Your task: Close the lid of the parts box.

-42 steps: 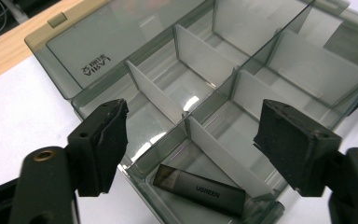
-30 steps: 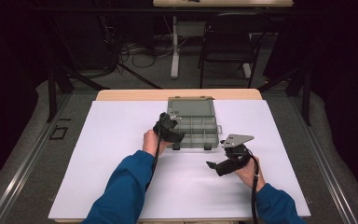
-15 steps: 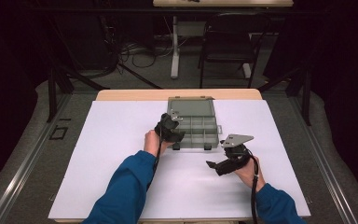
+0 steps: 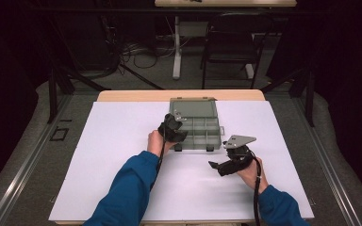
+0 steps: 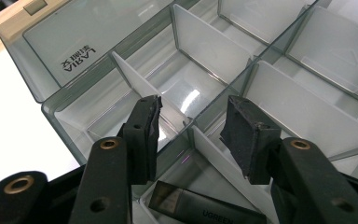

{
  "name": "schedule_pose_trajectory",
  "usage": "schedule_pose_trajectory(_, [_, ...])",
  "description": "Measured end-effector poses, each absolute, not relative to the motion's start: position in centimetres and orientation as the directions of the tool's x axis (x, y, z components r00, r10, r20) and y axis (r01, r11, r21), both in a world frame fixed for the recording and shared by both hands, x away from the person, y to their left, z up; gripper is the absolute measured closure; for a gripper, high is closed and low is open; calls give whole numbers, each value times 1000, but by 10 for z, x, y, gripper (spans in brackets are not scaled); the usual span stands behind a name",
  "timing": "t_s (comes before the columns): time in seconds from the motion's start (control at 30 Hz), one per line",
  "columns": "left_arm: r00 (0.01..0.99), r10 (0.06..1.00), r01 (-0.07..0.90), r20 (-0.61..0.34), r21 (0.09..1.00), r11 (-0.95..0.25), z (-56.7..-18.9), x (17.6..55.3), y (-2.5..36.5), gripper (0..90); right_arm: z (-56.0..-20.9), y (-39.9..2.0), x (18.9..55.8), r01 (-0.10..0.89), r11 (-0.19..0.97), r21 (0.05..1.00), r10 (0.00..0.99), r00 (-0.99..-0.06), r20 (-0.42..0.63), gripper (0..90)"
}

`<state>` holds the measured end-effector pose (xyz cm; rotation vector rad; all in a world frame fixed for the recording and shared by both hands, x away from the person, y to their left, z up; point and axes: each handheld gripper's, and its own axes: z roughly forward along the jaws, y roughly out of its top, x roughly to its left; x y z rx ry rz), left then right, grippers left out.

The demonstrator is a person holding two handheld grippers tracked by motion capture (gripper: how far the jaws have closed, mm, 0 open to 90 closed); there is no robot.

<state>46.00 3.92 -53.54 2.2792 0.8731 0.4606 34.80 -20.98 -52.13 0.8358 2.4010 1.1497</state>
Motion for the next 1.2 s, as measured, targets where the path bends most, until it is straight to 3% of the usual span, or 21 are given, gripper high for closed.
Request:
schedule_pose_trajectory(0.37, [720, 689, 465, 78, 683, -563, -536, 461, 40, 563, -514, -201, 354, 374, 480, 794, 715, -690, -107, 183])
schedule_pose_trajectory(0.8, [722, 688, 465, 74, 685, -561, -537, 461, 41, 565, -505, -197, 387, 410, 433, 803, 781, -616, -107, 342])
schedule_pose_trajectory(1.2, [722, 688, 463, 75, 685, -562, -537, 462, 41, 565, -499, -199, 418, 441, 386, 810, 827, -554, -92, 548])
